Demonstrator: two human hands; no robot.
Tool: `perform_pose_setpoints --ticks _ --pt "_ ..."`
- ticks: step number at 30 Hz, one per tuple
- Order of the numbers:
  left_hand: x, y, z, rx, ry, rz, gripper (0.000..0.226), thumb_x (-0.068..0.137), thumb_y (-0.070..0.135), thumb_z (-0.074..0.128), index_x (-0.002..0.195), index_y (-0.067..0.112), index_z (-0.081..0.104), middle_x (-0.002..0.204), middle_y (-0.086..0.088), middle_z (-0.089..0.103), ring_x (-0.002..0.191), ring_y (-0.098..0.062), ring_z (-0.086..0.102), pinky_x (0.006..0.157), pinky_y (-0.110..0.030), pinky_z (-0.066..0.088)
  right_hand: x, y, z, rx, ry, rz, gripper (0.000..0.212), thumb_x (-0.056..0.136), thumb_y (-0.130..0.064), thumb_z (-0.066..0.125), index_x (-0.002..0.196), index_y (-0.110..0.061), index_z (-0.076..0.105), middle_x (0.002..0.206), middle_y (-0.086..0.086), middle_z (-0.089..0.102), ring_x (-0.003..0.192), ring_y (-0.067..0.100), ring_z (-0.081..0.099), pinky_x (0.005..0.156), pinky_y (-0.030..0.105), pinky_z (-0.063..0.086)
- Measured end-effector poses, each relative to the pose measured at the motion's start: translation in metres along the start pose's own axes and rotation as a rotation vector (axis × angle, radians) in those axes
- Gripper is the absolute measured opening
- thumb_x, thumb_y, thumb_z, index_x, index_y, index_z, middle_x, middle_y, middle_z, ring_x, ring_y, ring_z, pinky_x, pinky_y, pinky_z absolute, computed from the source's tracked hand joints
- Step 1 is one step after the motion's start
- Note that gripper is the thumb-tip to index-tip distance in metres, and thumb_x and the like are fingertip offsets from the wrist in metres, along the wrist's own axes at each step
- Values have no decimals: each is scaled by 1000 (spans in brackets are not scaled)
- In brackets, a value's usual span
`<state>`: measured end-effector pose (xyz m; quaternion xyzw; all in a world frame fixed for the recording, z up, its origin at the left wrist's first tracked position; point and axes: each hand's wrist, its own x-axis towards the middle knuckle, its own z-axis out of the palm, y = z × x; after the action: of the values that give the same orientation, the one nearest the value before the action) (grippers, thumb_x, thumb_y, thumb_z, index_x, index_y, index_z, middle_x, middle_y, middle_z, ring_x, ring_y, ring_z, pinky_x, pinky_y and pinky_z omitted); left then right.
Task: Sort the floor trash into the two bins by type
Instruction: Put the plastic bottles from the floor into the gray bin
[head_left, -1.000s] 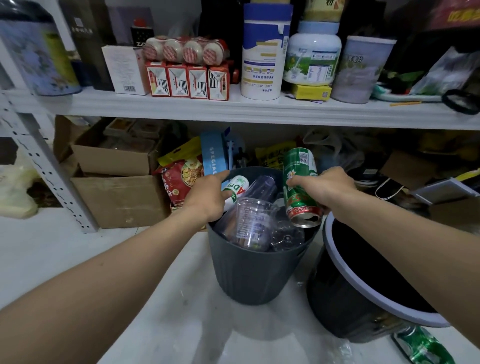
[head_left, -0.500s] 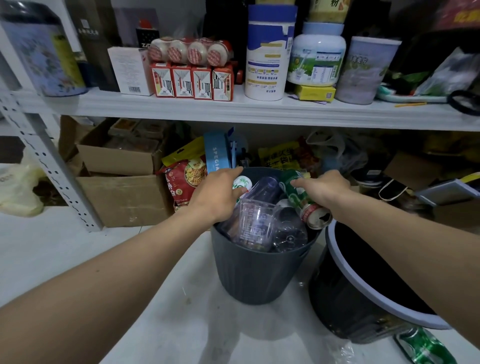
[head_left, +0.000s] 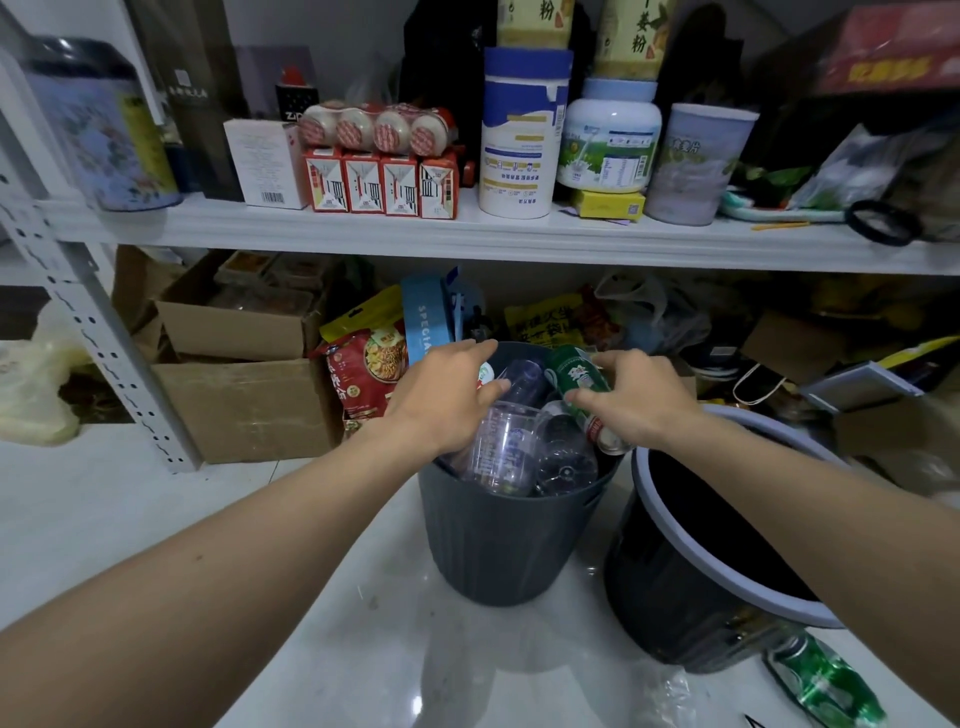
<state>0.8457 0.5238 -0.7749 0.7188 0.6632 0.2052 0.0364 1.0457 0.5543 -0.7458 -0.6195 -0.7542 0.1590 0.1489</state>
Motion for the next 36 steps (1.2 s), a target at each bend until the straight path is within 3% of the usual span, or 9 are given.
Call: perform_pose_setpoints --ticks 5,8,13,20,28,36 --pt "-18 11 -15 79 44 46 57 98 48 42 147 19 36 150 -8 40 139 -24 34 111 -40 33 -31 -16 -3 -345 70 -245 47 93 -42 53 131 -13 52 129 5 58 120 27 51 92 39 47" --pt "-40 15 -23 142 82 72 57 99 50 37 147 19 36 149 -6 41 139 -25 33 111 -40 34 -50 -28 0 -366 102 -308 55 98 -43 45 144 -13 40 142 4 49 132 24 41 104 37 39" --pt "-79 3 -37 222 121 10 58 99 52 34 147 20 36 149 -5 41 139 -24 32 110 -38 31 -81 -51 11 -395 115 -362 56 102 -43 35 149 -13 32 147 6 43 135 24 37 108 33 28" --pt "-144 -40 -46 278 142 -122 56 99 50 34 147 20 38 149 -5 42 140 -26 32 109 -37 31 -106 -92 61 -301 103 -451 55 101 -43 37 146 -11 37 146 9 43 135 26 36 108 37 31" --pt "-217 -95 -27 292 51 -281 60 99 53 30 150 23 29 155 -5 32 145 -26 22 114 -39 24 -136 -133 137 -257 -50 -579 58 101 -44 36 150 -14 29 153 6 35 141 22 28 113 33 26" --pt "-275 -126 17 293 -64 -374 59 100 49 30 151 20 26 154 -7 32 144 -28 23 111 -40 28 -169 -137 218 -215 -255 -568 60 101 -45 36 152 -15 23 153 6 34 140 23 31 110 37 32"
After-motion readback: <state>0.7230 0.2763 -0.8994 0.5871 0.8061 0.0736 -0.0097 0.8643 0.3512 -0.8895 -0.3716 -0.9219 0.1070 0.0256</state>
